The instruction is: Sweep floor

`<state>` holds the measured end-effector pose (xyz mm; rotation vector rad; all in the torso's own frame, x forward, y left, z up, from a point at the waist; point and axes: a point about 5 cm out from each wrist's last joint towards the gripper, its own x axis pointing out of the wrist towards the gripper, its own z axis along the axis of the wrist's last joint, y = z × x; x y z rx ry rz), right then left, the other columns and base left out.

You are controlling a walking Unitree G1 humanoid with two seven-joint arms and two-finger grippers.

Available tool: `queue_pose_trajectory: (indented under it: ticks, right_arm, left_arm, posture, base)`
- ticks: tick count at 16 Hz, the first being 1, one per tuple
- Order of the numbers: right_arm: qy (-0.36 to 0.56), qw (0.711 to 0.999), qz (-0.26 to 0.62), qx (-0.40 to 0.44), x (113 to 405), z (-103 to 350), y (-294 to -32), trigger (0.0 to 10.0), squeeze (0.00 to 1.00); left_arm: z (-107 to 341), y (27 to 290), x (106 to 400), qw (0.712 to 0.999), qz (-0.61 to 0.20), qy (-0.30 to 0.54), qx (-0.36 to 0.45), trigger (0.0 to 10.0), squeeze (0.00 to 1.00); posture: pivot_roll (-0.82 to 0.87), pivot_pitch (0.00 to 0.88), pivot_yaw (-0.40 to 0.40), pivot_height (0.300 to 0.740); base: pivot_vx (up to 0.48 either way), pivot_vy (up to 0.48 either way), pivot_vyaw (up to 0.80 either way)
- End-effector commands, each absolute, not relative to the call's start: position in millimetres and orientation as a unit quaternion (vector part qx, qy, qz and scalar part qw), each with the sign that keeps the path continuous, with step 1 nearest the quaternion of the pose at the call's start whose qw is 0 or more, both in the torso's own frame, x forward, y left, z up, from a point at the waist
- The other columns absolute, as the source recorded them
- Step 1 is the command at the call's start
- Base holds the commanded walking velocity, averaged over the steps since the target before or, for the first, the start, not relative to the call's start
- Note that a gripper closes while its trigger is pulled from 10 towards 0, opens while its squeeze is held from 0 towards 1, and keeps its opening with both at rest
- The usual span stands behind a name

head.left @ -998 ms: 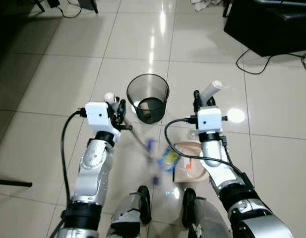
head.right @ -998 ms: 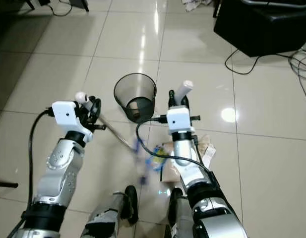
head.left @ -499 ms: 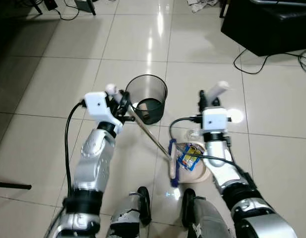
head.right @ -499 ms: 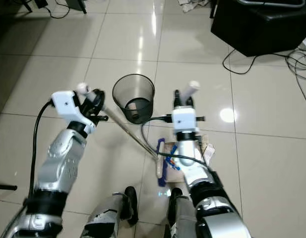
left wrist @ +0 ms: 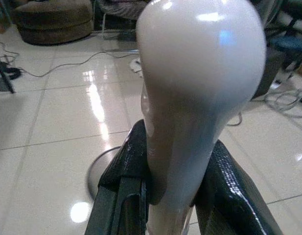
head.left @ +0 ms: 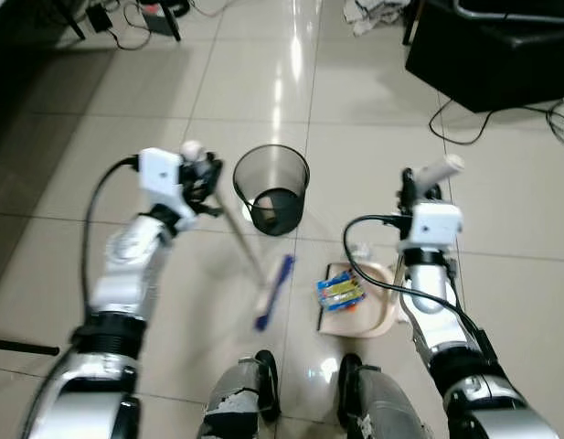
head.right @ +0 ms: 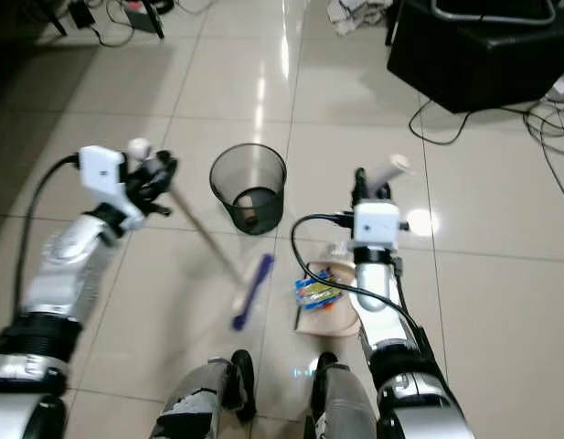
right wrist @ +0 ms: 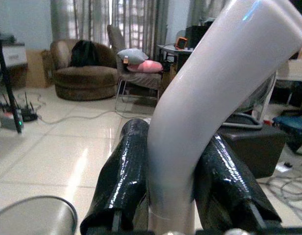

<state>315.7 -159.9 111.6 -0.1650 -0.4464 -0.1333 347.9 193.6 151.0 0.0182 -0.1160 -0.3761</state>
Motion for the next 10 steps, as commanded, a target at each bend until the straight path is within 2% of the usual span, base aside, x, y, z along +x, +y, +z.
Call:
queue_pose_trajectory:
  ticks: [1, 5, 7, 10]
  right_arm:
    - [-0.248, 0.965, -0.069, -0.054, 312.4, 118.7, -158.9, 10.0, 0.00]
    - [-0.261, 0.961, -0.090, -0.008, 303.5, 125.1, -167.4, 10.0, 0.00]
    - [-0.292, 0.952, -0.084, 0.025, 295.5, 147.6, -170.5, 10.0, 0.00]
    - [-0.308, 0.945, -0.089, 0.058, 289.4, 180.3, -178.9, 10.0, 0.00]
  left_arm:
    - [154.2, 214.3, 348.0, 0.983, -0.171, -0.057, 0.032, 10.0, 0.00]
    - [144.7, 253.3, 337.7, 0.990, -0.114, -0.038, 0.069, 10.0, 0.00]
    - [126.4, 270.4, 327.5, 0.996, -0.041, -0.015, 0.083, 10.0, 0.00]
    - [108.3, 253.1, 314.7, 0.997, -0.037, -0.009, 0.068, 10.0, 0.00]
  posture:
    - [0.09, 0.138, 0.126, 0.740]
    - [0.08, 0.106, 0.121, 0.740]
    - [0.05, 0.090, 0.116, 0.740]
    - [0.01, 0.075, 0.118, 0.740]
  base:
    - [0.000, 0.000, 0.00]
    - [0.000, 0.000, 0.00]
    - [0.000, 0.000, 0.00]
    - [0.000, 0.000, 0.00]
